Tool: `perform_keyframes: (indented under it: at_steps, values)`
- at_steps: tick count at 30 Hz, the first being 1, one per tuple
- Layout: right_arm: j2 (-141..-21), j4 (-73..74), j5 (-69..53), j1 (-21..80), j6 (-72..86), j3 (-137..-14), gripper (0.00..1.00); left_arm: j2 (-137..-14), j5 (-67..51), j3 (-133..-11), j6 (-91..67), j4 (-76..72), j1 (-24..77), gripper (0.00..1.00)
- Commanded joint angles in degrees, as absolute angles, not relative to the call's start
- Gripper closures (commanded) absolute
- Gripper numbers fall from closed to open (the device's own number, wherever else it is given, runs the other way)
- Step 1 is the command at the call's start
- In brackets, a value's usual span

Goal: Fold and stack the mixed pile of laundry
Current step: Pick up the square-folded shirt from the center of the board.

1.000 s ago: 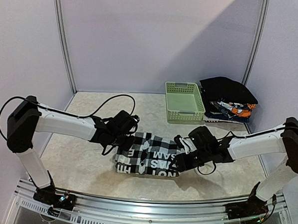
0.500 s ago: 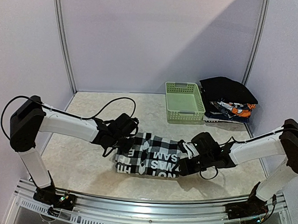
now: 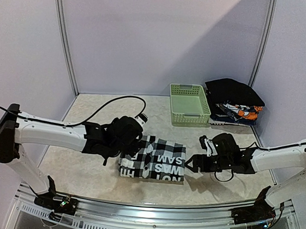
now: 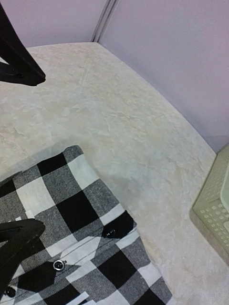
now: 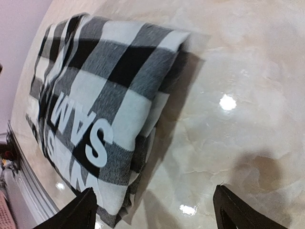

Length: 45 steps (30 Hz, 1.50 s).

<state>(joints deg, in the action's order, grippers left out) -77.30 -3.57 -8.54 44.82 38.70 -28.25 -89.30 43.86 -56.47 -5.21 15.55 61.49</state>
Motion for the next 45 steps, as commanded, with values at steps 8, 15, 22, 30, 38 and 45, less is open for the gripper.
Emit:
perform_keyframes:
  at_steps: [8, 15, 22, 30, 38, 45]
  values:
    - [-63.6, -6.4, -5.2, 39.2, 46.4, -20.8, 0.01, -92.2, 37.7, -56.6, 20.0, 12.1, 72.5, 0.07]
    - [-61.2, -4.6, -5.3, 37.4, 46.1, -20.4, 0.01, -99.2, 32.8, -60.2, 24.9, 14.6, 77.4, 0.13]
    - [-60.7, -4.3, -5.4, 36.6, 45.4, -20.2, 0.01, -105.6, 32.3, -62.8, 26.3, 14.7, 78.3, 0.19]
    - [-61.5, -4.6, -5.8, 36.3, 44.5, -20.2, 0.01, -110.2, 31.8, -64.7, 29.2, 12.2, 79.6, 0.28]
    - [-61.3, -3.9, -5.9, 35.8, 44.0, -20.1, 0.01, -111.9, 30.5, -66.7, 28.6, 14.7, 82.3, 0.3]
    - [-61.3, -3.8, -5.6, 35.7, 44.0, -20.1, 0.01, -116.9, 36.0, -67.8, 28.9, 11.7, 82.5, 0.48]
